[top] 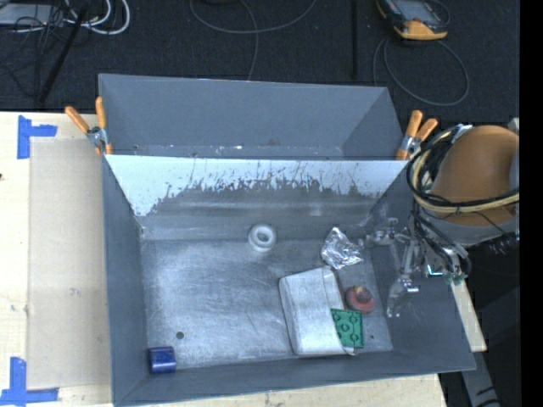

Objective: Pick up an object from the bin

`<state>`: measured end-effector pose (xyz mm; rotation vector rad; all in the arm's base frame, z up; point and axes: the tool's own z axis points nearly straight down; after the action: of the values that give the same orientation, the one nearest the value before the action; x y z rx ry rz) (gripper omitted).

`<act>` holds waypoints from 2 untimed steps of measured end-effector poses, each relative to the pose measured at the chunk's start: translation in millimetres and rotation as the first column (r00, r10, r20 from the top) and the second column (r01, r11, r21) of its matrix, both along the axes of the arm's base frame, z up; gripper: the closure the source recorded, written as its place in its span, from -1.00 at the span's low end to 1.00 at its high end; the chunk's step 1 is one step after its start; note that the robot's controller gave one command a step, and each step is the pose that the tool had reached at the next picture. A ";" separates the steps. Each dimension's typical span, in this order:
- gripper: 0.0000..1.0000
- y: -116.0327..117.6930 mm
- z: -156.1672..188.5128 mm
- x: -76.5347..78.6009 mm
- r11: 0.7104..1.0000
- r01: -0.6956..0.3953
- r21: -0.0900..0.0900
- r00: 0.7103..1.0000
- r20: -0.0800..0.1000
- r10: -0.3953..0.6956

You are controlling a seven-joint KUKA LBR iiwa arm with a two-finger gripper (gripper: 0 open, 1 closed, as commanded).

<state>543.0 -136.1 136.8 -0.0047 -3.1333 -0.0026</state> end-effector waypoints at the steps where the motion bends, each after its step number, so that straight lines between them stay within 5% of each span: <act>1: -1.00 16.2 -66.7 -52.2 0.990 0.140 -0.001 0.990 0.017 -0.140; 2: 1.00 15.6 -62.5 -49.2 0.991 0.134 -0.003 0.991 0.022 -0.134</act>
Offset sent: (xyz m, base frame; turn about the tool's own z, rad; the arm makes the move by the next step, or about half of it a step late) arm -0.0537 0.0159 -0.0668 0.1375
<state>493.8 -120.4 74.3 -0.2161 -3.1479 0.0036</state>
